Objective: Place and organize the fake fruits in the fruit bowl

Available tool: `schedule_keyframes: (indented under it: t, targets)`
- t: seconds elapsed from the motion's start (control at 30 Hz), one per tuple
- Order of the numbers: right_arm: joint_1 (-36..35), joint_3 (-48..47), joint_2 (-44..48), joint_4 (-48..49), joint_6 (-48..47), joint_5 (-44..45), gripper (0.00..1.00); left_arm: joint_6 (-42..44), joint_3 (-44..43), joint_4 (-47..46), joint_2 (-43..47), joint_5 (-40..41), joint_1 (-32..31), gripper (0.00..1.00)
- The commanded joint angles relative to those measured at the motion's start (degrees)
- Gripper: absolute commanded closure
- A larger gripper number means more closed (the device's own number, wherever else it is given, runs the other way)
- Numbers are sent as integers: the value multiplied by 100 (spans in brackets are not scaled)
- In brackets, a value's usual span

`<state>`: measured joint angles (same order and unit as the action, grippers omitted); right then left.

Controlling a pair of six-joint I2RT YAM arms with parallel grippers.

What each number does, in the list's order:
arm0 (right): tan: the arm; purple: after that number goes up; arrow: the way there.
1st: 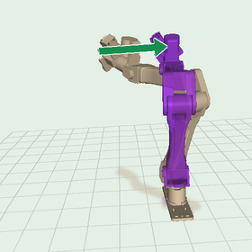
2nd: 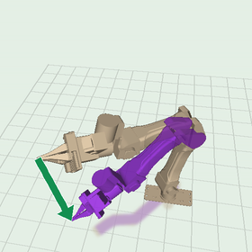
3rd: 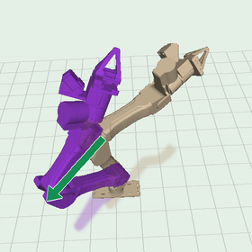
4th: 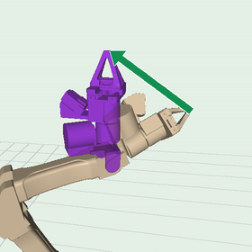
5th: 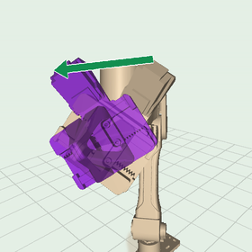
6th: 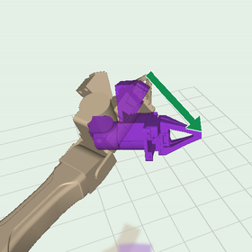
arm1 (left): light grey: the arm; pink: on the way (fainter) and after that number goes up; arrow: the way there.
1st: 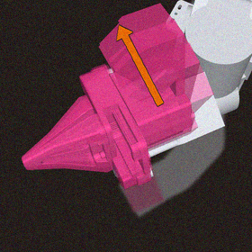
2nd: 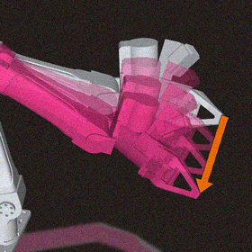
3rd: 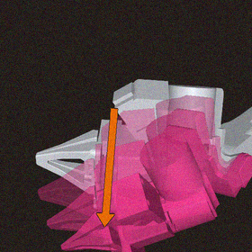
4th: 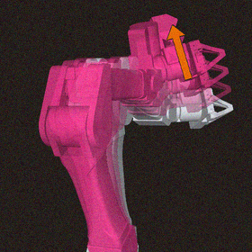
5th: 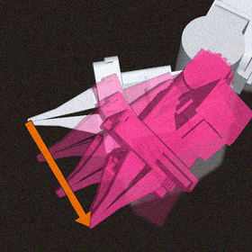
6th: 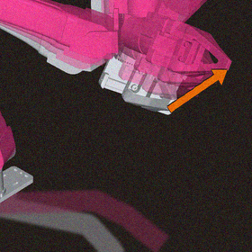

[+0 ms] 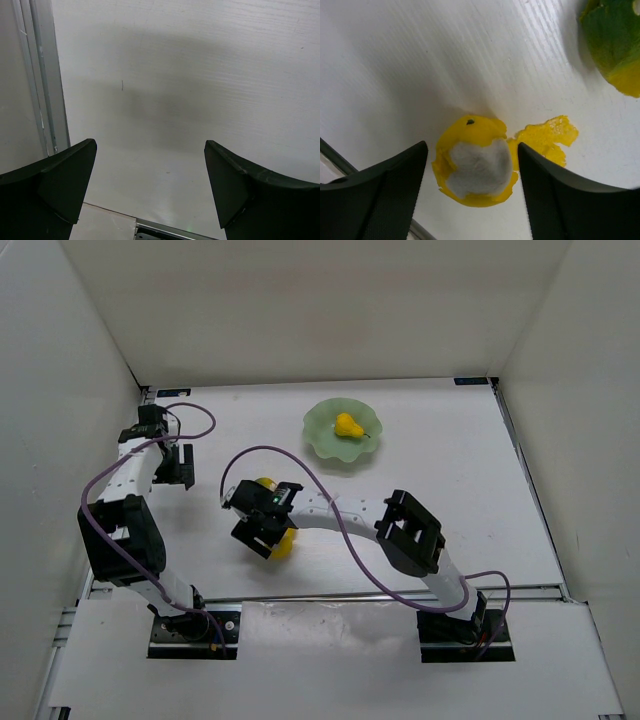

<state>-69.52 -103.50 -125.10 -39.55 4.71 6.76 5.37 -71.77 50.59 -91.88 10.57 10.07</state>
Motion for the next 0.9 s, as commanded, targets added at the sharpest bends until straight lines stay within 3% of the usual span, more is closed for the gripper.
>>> schedule_keyframes:
  t: [0.0, 0.13, 0.23, 0.33, 0.37, 0.43, 0.67, 0.87]
  targets:
    - [-27, -135, 64, -211, -58, 35, 18, 87, -180, -23, 416, 95, 48, 0]
    - [-27, -73, 65, -263, -119, -26, 18, 87, -180, -23, 416, 33, 48, 0]
    - [-27, -73, 12, -325, -119, -26, 32, 87, -180, 30, 416, -20, 48, 0]
    - [-27, -21, -41, -377, -119, -26, 53, 87, -180, 30, 416, -20, 48, 0]
    - [-27, -21, -41, -378, -119, -26, 69, 87, -180, 30, 416, -20, 48, 0]
    - [-27, -21, 11, -439, -119, 52, 78, 87, -241, 30, 416, -20, 48, 0]
    - [569, -188, 968, -387, 616, 194, 83, 166, -303, 206, 363, -38, -74, 0]
    - [2272, 304, 1937, 350, 1769, 632, 83, 517, 13, 31, 732, 420, -969, 0]
